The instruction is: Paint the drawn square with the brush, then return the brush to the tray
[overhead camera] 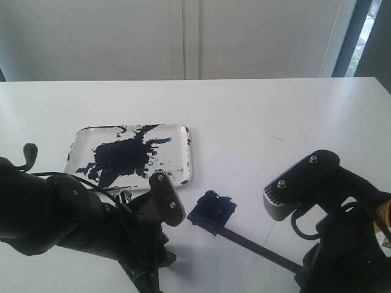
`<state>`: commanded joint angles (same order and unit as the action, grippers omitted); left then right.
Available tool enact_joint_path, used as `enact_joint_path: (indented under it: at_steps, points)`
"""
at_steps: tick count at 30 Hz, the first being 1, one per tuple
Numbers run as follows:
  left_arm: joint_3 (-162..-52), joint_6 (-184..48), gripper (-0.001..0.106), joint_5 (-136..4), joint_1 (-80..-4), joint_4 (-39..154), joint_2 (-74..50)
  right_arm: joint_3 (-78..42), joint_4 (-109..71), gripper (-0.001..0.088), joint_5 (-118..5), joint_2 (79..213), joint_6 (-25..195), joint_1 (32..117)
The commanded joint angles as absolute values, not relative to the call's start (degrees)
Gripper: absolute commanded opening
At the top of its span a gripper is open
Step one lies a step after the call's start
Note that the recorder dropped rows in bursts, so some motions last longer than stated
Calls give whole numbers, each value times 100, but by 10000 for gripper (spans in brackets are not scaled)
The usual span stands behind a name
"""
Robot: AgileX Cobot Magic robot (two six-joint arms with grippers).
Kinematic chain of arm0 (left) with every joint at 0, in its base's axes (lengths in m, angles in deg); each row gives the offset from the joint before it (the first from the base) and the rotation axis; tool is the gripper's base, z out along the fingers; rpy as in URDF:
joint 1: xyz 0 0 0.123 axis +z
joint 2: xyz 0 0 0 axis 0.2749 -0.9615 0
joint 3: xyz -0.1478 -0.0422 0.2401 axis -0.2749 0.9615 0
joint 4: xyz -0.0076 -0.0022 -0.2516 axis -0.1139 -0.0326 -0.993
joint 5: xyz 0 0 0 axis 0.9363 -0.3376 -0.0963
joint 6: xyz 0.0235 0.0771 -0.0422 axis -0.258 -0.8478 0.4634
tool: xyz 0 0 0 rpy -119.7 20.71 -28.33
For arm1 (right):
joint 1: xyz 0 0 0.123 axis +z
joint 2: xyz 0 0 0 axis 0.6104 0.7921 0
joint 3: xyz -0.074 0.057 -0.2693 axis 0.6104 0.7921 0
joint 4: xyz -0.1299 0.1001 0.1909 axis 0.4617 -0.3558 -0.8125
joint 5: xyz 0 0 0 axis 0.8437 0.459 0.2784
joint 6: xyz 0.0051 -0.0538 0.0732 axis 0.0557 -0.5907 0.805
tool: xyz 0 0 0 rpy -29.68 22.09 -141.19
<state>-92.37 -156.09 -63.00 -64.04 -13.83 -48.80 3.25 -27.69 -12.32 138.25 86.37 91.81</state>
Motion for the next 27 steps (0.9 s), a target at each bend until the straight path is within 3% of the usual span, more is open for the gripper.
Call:
enact_joint_path:
  at_steps: [27]
  points:
    - [-9237, -15557, 406, -6300, -6404, -1383, -4880, 325, -2333, 0, -357, 13825, 8929, 9181]
